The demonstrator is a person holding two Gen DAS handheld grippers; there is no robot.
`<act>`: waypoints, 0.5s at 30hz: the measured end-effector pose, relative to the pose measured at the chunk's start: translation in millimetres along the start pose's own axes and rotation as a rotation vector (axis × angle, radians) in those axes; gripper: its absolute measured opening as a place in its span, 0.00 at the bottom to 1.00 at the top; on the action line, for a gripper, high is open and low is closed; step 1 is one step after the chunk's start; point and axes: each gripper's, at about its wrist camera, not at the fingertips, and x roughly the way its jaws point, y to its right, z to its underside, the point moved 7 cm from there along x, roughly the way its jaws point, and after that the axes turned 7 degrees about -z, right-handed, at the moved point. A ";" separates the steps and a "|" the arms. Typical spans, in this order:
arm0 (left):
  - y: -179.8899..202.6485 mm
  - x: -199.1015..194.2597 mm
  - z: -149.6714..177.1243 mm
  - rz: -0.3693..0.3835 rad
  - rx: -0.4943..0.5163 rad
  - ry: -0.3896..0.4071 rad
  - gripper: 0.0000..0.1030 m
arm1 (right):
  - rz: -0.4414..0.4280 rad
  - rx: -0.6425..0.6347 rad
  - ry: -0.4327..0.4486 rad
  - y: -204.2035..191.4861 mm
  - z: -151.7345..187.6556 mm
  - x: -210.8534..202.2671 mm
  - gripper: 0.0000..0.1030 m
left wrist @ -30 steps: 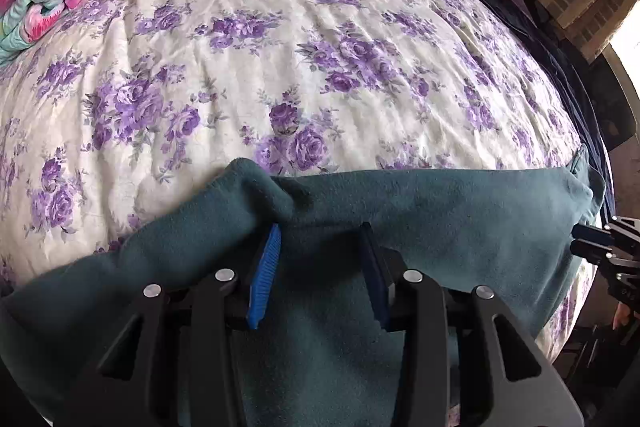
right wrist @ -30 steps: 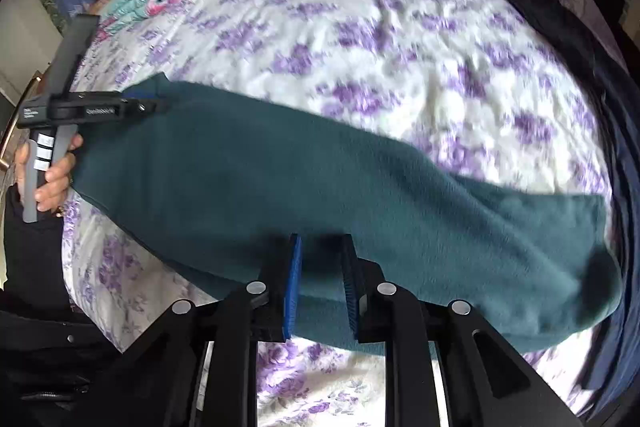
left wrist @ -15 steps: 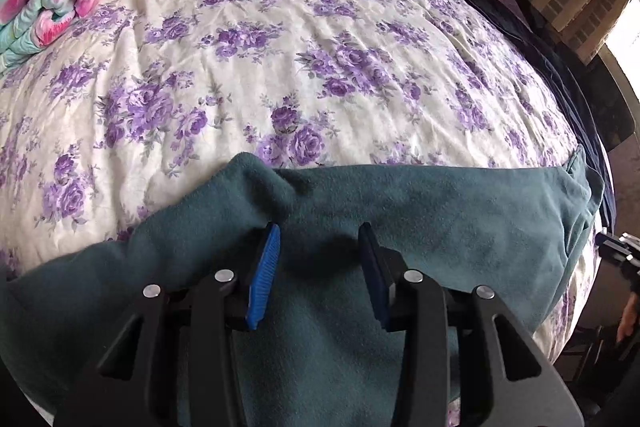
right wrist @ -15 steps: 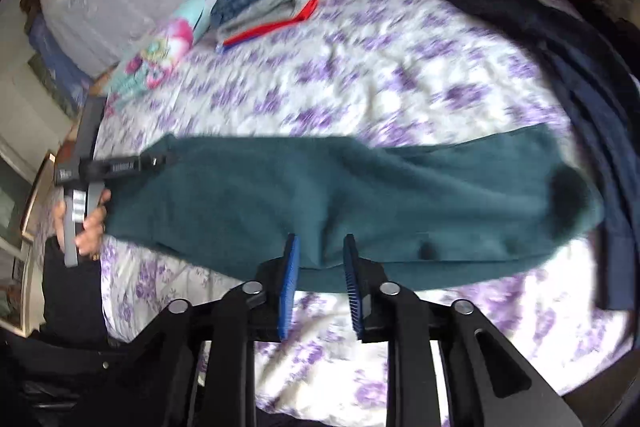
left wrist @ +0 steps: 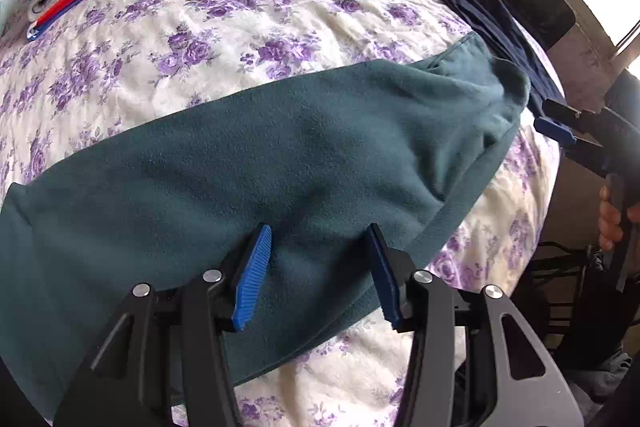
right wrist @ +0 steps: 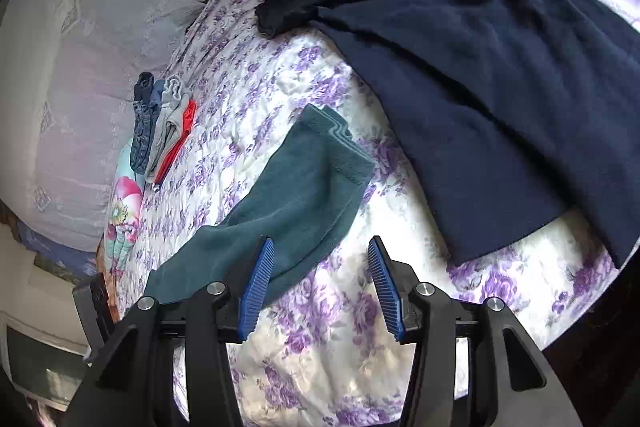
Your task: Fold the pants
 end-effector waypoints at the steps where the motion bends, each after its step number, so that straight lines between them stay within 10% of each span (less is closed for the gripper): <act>1: 0.5 -0.8 1.4 -0.008 0.003 0.009 0.46 | -0.009 0.019 -0.012 4.4 -1.8 6.2 0.48; 9: -7.5 -3.9 3.1 0.021 -0.039 -0.002 0.47 | -0.112 0.025 -0.011 -2.9 -34.5 50.2 0.45; 11: -7.3 -4.7 1.5 0.007 -0.035 -0.003 0.47 | -0.083 -0.005 0.001 -3.7 -41.2 57.9 0.06; 15: -4.5 -7.5 -1.4 -0.028 -0.019 0.008 0.47 | 0.037 -0.168 0.070 -22.5 -39.7 49.2 0.05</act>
